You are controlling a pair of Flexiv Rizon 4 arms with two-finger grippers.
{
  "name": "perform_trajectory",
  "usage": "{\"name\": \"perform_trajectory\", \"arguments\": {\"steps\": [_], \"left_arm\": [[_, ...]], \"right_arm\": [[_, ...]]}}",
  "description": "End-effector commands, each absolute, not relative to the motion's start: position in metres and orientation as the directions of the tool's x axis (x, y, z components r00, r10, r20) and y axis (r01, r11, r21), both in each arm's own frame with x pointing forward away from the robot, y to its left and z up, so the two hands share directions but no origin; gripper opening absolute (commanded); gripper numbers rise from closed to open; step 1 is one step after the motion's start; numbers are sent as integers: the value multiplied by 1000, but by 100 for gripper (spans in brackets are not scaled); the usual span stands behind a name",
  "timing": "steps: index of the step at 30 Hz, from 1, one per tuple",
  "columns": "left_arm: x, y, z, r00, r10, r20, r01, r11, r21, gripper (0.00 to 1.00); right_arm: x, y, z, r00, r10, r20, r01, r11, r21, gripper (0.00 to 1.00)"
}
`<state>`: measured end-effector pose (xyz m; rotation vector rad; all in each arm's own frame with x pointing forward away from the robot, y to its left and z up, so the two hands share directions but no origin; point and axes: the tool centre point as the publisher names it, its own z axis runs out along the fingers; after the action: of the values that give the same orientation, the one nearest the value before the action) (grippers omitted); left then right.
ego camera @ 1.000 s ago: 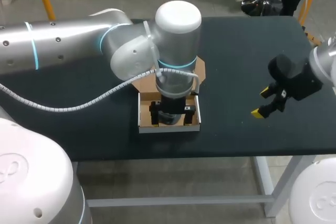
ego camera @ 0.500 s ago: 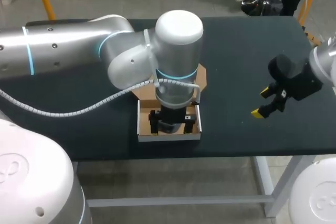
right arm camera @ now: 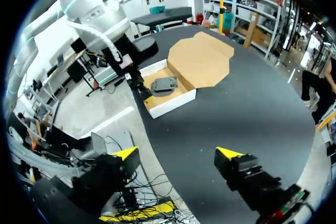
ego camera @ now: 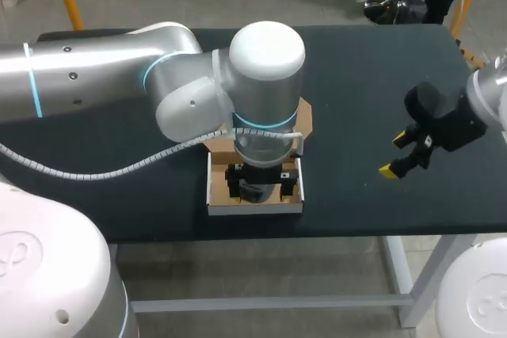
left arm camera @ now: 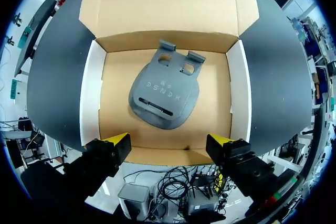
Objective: Assemble the packaging by folding the flat box into shape, placing the metal phone stand inside, and closing the box properly
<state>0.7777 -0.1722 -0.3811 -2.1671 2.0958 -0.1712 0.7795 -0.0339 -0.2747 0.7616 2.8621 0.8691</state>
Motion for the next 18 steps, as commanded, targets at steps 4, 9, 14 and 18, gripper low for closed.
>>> {"name": "perform_trajectory", "arguments": {"steps": [4, 9, 14, 18], "left_arm": [[766, -157, -341, -33, -996, 81, -963, 10, -268, 100], [768, -151, -321, -119, -986, 120, -948, 77, -309, 100], [774, -143, -306, -219, -957, 191, -930, 145, -339, 100], [783, -137, -298, -266, -939, 217, -917, 177, -358, 100]], "right_arm": [[779, -35, -274, -878, 469, 91, 440, 719, 539, 100], [779, -35, -274, -878, 469, 91, 440, 719, 539, 100], [779, -35, -274, -878, 469, 91, 440, 719, 539, 100], [779, -35, -274, -878, 469, 91, 440, 719, 539, 100]]}}
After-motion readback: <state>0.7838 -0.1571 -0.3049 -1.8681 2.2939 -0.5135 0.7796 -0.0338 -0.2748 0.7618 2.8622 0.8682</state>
